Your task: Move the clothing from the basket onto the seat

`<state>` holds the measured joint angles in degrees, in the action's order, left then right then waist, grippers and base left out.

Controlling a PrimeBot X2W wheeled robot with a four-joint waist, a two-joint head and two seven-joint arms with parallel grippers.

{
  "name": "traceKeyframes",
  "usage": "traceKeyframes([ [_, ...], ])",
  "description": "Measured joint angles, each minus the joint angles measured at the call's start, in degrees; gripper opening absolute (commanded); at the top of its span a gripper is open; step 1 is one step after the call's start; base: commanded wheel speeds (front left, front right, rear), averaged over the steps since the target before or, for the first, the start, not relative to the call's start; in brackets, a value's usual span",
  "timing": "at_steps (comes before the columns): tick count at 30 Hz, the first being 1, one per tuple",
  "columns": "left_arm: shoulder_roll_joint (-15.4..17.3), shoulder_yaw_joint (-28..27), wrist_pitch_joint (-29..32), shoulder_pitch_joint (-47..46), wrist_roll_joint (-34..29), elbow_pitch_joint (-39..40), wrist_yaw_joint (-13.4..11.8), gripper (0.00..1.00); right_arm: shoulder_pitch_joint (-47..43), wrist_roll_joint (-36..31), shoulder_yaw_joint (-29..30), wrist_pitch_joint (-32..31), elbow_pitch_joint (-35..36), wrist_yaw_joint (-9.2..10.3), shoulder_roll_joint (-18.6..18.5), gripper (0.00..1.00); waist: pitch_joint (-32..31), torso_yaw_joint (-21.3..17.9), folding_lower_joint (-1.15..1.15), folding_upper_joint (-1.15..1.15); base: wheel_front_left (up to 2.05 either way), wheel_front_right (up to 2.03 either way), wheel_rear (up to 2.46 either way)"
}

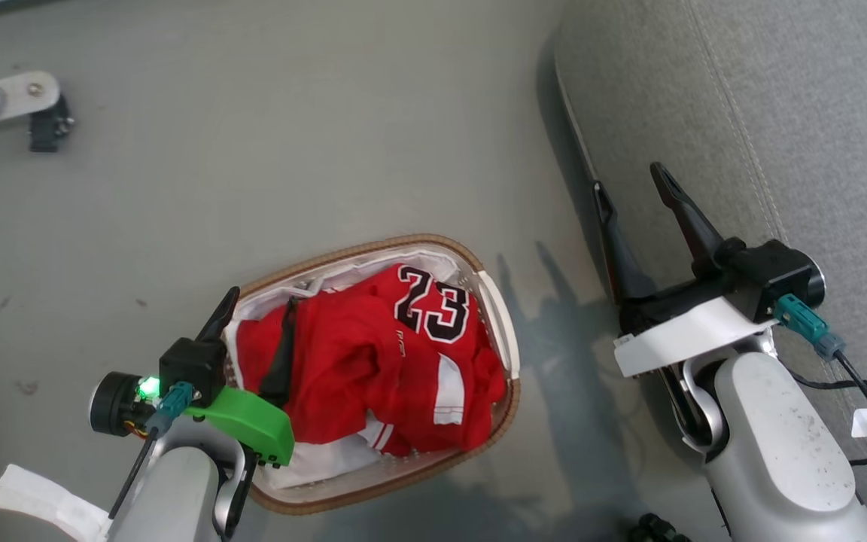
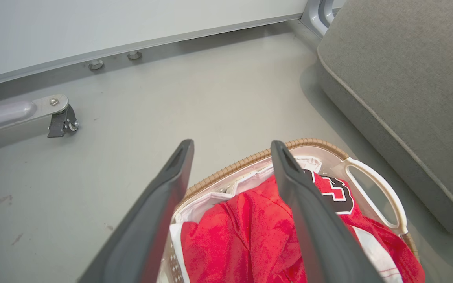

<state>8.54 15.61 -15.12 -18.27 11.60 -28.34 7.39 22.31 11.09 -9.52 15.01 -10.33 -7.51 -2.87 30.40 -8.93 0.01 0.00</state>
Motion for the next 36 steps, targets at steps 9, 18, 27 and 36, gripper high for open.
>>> traceKeyframes([
  [9, 2.9, 6.0, 0.0, -3.8, 1.5, -8.3, 0.0, 1.00, 1.4, 3.7, -2.0, 0.0, 2.7, 0.00, 0.0, 1.00, 5.4, -4.9, 0.00, 0.00, 0.00, 0.00, 0.00],
  [18, 4.3, 8.3, 0.0, -7.5, -2.0, -18.0, 0.0, 1.00, 1.9, 4.8, -3.3, 0.0, 4.3, 0.00, 0.0, 1.00, 10.4, -8.6, 0.00, 0.00, 0.00, 0.00, 0.00],
  [27, 4.3, 8.9, 0.0, -12.0, -4.3, -25.7, 0.0, 1.00, 2.4, 5.8, -3.9, 0.0, 4.8, 0.00, 0.0, 1.00, 14.2, -10.8, 0.00, 0.00, 0.00, 0.00, 0.00],
  [36, 3.4, 8.3, 0.0, -11.9, -2.3, -24.6, 0.0, 0.00, 2.3, 6.1, -3.9, 0.0, 2.7, 0.00, 0.0, 1.00, 11.2, -10.9, 0.00, 0.00, 0.00, 0.00, 0.00],
])
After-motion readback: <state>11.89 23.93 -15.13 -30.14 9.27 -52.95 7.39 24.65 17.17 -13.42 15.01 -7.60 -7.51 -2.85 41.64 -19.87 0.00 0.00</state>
